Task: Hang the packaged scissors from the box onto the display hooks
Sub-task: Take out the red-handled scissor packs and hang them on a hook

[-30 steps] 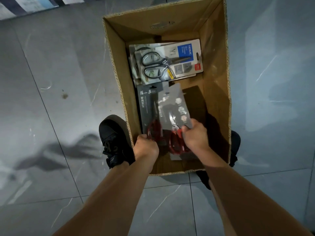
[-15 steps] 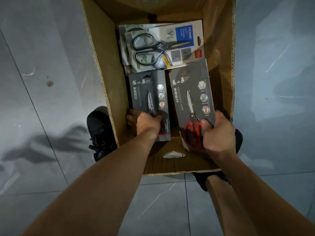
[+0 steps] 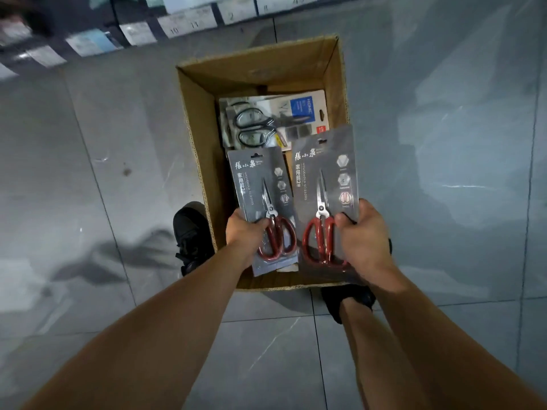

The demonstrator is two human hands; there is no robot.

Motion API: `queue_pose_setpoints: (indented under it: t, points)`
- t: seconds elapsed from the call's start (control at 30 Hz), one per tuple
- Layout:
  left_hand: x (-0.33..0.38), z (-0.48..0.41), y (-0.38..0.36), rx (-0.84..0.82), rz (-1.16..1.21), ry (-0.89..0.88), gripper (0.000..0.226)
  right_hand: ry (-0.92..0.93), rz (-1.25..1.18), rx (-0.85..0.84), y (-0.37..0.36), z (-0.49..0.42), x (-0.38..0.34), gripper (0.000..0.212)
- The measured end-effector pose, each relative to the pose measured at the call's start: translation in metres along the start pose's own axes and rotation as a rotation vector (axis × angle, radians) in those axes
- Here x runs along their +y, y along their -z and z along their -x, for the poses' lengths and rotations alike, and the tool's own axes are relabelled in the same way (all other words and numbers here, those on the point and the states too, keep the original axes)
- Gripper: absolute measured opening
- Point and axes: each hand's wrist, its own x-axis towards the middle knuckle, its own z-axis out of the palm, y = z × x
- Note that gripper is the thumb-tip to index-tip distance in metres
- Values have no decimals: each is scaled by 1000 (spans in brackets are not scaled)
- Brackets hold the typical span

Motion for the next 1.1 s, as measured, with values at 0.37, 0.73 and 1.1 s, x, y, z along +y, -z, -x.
queue_pose_setpoints:
  t: [0.37, 0.73, 1.1]
  points:
    - [135, 279, 122, 36, 283, -368, 16, 215, -335, -8, 218, 148, -131, 41]
    - [240, 527, 222, -70, 386, -835, 25, 550, -641, 67, 392, 332, -239, 17]
    - [224, 662, 280, -208, 373, -1114, 20, 633, -759, 278, 442, 489, -217, 39]
